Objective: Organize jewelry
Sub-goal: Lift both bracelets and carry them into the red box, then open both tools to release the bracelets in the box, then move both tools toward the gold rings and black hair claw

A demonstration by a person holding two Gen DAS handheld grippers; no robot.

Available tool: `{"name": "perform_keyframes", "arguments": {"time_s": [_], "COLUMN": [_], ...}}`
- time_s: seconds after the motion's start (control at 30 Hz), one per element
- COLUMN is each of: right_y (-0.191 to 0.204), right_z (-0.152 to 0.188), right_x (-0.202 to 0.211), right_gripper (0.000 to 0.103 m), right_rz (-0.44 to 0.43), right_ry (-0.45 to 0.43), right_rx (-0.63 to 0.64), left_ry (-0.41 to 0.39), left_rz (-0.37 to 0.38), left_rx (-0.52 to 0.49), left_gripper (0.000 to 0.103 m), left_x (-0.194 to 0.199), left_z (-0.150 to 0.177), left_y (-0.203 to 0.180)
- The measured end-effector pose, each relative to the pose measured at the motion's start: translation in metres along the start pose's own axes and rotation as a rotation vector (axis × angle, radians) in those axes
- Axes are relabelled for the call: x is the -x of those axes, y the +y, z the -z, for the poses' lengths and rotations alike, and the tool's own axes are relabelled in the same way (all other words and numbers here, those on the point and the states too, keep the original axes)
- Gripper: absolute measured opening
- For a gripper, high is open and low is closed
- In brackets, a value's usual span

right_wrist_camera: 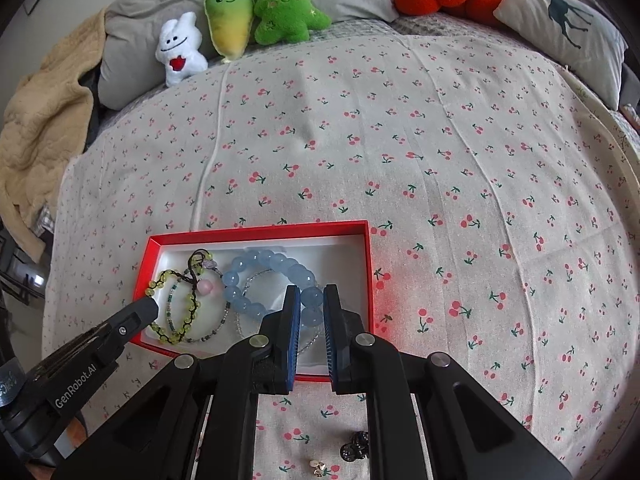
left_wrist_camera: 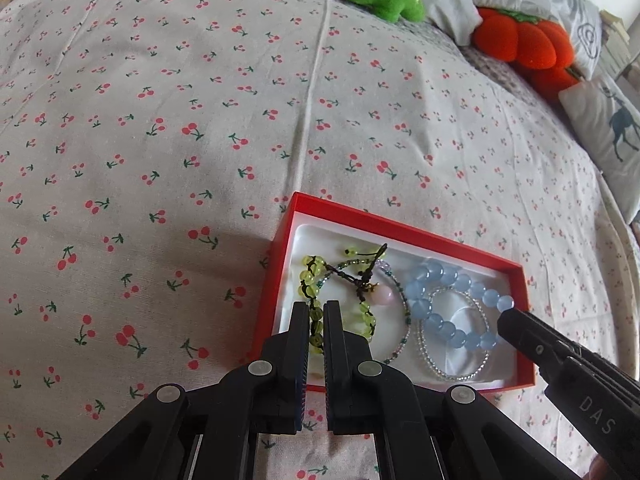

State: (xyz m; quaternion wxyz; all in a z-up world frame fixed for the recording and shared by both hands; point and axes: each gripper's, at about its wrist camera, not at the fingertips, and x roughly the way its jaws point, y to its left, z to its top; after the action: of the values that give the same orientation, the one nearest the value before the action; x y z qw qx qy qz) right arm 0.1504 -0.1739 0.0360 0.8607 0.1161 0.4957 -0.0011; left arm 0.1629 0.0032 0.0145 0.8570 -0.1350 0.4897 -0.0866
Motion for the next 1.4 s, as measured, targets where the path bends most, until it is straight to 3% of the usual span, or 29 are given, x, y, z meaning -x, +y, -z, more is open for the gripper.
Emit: {"name": "perform_keyframes", "arguments": {"time_s": [0.07, 0.13, 0.17, 0.3, 0.73, 1.07, 1.23, 1.4], "right_y": [0.000, 0.001, 0.000, -0.002, -0.003, -0.015, -0.017, -0.022], "right_z": [0.000, 0.000, 0.000, 0.001, 0.021, 0.043, 0.057, 0.074], "right_x": [0.002, 0.007, 0.009, 0.020, 0.052, 0.066, 0.063, 0.053], "right_gripper": [0.013, 0.014, 0.016, 0.039, 0.050, 0.057, 0.068, 0.070], "right_rz": [-0.013, 0.008, 0.011, 0.003, 0.019, 0.030, 0.054, 0.099], "right_ry": [-0.009, -0.013, -0.016, -0.025, -0.028, -0.013, 0.012, 0.061], "right_rx": [-0.002, -0.001, -0.001, -0.011, 0.024, 0.020, 0.073, 0.163], "left_ry": [-0.004, -0.019, -0.028, -0.043, -0.033, -0.018, 0.018, 0.055], "left_rz": [0.006, 0.017, 0.020, 0.012, -0.018, -0.032, -0.067, -0.099], "left_rx": [-0.003, -0.001, -0.002, -0.025, -0.044, -0.060, -0.091, -0.125], "left_gripper": [0.006, 0.028, 0.032, 0.044, 0.070, 0.081, 0.088, 0.091], "left_x": [0.003, 0.008, 0.011, 0.021, 0.045, 0.060, 0.060, 0.056], "left_z": [0.000, -0.001, -0.001, 0.001, 0.027, 0.049, 0.063, 0.080], "left_y": [-0.001, -0.002, -0.003, -0.007, -0.009, -0.005, 0.001, 0.010]}}
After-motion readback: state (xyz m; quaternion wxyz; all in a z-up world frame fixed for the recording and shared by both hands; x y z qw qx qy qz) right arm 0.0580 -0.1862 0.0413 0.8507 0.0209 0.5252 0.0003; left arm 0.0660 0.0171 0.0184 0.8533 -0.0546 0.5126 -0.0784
